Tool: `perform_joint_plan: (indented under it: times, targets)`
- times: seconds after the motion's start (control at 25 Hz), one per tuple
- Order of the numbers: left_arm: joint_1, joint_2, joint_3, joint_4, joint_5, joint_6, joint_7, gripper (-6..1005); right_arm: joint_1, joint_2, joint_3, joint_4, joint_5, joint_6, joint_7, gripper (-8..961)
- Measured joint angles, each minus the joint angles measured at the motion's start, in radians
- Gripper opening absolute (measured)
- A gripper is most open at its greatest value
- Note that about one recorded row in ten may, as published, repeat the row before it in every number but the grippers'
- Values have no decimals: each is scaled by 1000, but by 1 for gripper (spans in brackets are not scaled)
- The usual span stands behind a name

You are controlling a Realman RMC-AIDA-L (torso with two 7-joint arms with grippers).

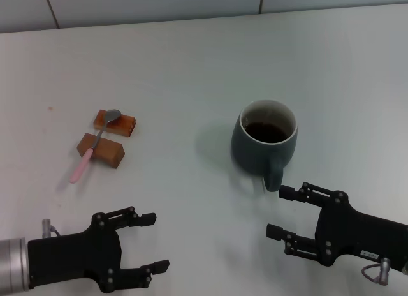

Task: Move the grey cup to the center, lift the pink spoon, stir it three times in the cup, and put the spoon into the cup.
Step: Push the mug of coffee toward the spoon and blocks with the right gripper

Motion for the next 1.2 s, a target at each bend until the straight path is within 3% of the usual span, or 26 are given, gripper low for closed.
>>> perform_joint_plan:
  times: [1.0, 1.08, 1.2]
  targets:
    - [0, 0, -1, 0, -3, 6, 0, 807, -7, 0, -3, 15, -3, -6, -18, 711]
    - [1, 0, -1, 0, -3, 7, 0, 807, -7, 0, -3, 15, -3, -6, -19, 509]
    - [2, 0, -1, 0, -5, 8, -9, 807, -5, 0, -3, 15, -4, -7, -19, 360]
